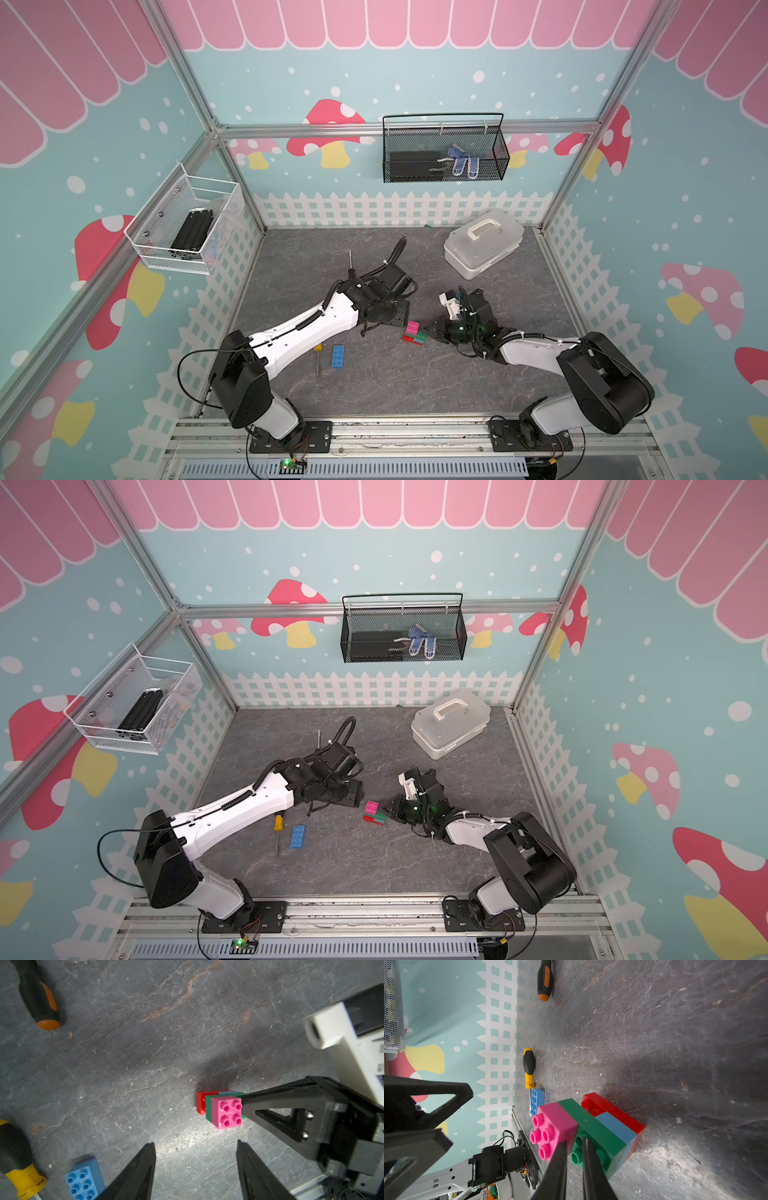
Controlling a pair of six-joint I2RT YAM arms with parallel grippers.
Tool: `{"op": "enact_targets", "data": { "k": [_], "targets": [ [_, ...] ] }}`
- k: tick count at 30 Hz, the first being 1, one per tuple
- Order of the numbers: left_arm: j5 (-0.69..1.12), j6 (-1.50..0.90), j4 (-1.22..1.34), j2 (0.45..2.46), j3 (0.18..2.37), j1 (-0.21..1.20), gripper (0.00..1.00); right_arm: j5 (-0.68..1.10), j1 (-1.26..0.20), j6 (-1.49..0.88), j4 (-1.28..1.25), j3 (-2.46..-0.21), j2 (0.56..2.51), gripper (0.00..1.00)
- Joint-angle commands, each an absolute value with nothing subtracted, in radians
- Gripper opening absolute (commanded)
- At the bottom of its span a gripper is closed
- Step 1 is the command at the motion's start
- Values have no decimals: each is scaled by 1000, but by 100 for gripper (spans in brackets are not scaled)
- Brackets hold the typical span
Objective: Assemble the number 5 with lego
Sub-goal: Assemble the lego brick with the lego brick, then pick up the lego brick from the center of the board.
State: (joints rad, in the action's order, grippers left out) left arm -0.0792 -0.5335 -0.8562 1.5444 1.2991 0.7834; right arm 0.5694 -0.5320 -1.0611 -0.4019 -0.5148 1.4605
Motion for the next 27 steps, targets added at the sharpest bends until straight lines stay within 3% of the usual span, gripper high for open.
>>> {"op": "enact_targets", "data": {
  "k": [1,21,27],
  "targets": [
    [-98,-513,-885,1506,1265,762,65,552,-538,-1044,-282,-527,1454,20],
    [-152,-541,-990,1312,988,668,66,567,-539,-994,-148,-638,1365,39],
    [-190,-578,-978,1269,882,618,67,557,-540,-988,-129,-589,1298,50]
  ]
}}
